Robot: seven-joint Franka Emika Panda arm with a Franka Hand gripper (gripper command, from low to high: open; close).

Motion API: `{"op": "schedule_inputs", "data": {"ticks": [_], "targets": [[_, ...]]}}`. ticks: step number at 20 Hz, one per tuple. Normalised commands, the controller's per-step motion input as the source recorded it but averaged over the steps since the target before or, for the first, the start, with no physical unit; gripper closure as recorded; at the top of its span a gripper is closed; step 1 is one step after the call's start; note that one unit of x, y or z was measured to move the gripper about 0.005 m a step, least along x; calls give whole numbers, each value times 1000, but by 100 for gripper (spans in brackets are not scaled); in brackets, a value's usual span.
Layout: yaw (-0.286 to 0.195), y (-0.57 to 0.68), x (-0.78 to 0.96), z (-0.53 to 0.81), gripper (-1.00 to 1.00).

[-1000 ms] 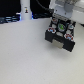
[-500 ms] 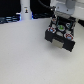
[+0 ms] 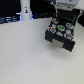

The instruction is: Open the kcup holder, insert the kcup into the holder, and close the kcup holder

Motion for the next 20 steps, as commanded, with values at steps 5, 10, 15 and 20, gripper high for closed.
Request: {"op": "schedule_inputs", "data": {"ticks": [5, 10, 15, 20], "targets": [[17, -382, 666, 195, -100], [18, -317, 685, 94, -100], [19, -301, 655, -74, -100], [13, -246, 524, -235, -100]]}}
